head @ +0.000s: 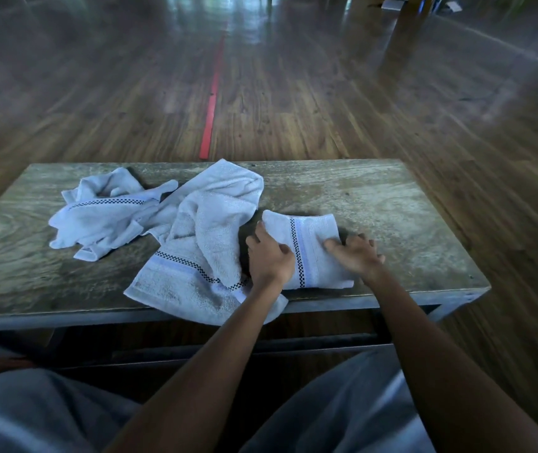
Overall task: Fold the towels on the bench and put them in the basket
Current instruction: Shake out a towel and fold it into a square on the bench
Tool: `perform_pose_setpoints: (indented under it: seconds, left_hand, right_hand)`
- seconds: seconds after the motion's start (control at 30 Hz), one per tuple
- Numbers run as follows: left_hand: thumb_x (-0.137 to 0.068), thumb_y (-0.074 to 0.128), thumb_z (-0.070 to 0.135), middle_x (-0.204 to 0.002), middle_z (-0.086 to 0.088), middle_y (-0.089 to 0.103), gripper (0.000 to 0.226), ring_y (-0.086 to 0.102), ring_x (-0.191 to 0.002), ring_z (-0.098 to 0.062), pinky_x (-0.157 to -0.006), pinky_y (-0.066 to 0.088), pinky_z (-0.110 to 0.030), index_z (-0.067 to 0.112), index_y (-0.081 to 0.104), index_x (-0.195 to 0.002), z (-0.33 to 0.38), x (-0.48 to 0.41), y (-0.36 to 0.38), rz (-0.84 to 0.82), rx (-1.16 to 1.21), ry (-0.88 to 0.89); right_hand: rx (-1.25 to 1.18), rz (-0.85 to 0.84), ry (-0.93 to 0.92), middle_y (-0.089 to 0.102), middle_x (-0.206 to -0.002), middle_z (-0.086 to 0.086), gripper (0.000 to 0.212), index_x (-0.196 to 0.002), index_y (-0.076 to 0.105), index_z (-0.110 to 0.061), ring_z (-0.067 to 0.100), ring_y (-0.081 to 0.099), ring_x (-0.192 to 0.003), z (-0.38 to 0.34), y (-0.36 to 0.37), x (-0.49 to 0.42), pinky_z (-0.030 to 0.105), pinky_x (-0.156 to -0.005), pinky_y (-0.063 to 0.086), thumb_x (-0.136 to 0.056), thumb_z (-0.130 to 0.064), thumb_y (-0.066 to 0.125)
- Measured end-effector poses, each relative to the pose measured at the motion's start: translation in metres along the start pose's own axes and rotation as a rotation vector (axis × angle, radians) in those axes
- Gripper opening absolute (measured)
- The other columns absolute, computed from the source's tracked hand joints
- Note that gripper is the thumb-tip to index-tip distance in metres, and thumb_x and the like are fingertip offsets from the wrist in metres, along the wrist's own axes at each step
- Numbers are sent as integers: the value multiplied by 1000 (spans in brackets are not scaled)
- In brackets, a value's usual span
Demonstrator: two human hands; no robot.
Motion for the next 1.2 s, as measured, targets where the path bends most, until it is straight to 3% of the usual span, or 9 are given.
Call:
perform_pose_setpoints:
  seconds: [0.13, 0.3, 0.4, 0.53, 0.7, 0.87, 0.97, 1.1, 1.2]
  left_hand:
    - [-92, 42, 13, -133, -13, 32, 63, 53, -74, -14, -60, 48, -25, 24, 16, -148, -1, 11, -2, -53, 251, -42]
    - [-89, 45, 9, -123, 2, 55, 56, 55, -99, -14, -80, 44, -24, 28, 36, -141, 8, 33, -27, 13, 532, -121]
    - [-90, 47, 8, -126, -5, 55, 54, 55, -98, -12, -89, 44, -23, 28, 40, -140, 13, 46, -54, 15, 615, -95]
    - [-93, 45, 5, -84, 16, 48, 50, 45, -70, 3, -66, 42, -8, 30, 44, -136, 14, 59, -112, 89, 714, -38]
    - [-94, 46, 2, -97, 25, 48, 52, 48, -71, 17, -61, 39, 1, 27, 42, -139, -8, 84, -210, 286, 709, 77]
    - [-94, 49, 7, -105, 1, 56, 49, 56, -85, -16, -84, 51, -34, 31, 44, -137, -61, 131, -306, 512, 723, 27]
    - [-92, 49, 2, -112, 3, 56, 50, 55, -84, -6, -77, 48, -20, 23, 44, -137, -92, 172, -356, 680, 679, 42]
    - [-76, 55, 14, -116, -8, 60, 61, 55, -94, -13, -84, 45, -30, 14, 45, -136, -141, 223, -405, 830, 640, 64]
    - [-84, 56, 1, -109, -6, 59, 61, 56, -88, -9, -77, 47, -20, 12, 39, -141, -184, 253, -426, 907, 643, -27]
  right_hand:
    - [-427, 1, -21, 48, -77, -1, 25, -86, 51, -14, 13, 47, -69, -2, -11, 15, 30, -62, 37, -90, -38, 51]
    - [-880, 104, -47, 52, -92, -2, 23, -98, 43, -24, 15, 51, -81, -5, -15, 38, 24, -61, 41, -89, -8, 56]
    - [-843, 111, -240, 53, -103, -9, 35, -112, 50, -30, 7, 53, -84, -31, -32, 61, 24, -68, 45, -91, -1, 48]
    - [-758, 88, -467, 52, -125, -6, 36, -119, 59, -20, 7, 49, -110, -90, -48, 90, 22, -89, 38, -95, -1, 39]
    - [-761, -38, -609, 52, -122, -6, 34, -110, 58, -31, 8, 47, -110, -179, -21, 129, 21, -90, 34, -95, -6, 41]
    - [-684, -252, -758, 53, -126, -8, 38, -115, 56, -33, 6, 48, -106, -269, 33, 189, 25, -92, 38, -92, -7, 43]
    - [-631, -367, -842, 48, -129, -11, 42, -125, 54, -28, 7, 42, -117, -316, 66, 234, 28, -101, 37, -91, -5, 42]
    - [-575, -540, -949, 46, -130, -13, 45, -127, 52, -26, 3, 39, -119, -364, 122, 291, 21, -96, 33, -90, -3, 41]
    - [-522, -651, -1010, 48, -132, -10, 47, -126, 54, -24, 1, 39, -118, -388, 167, 322, 20, -96, 30, -88, 0, 43]
Point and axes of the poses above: each hand's wrist, its own x-axis away from the middle knuckle, its own y-axis out of the palm, z = x × y, the point moved 5 cm from there along -x, towards the middle knuckle
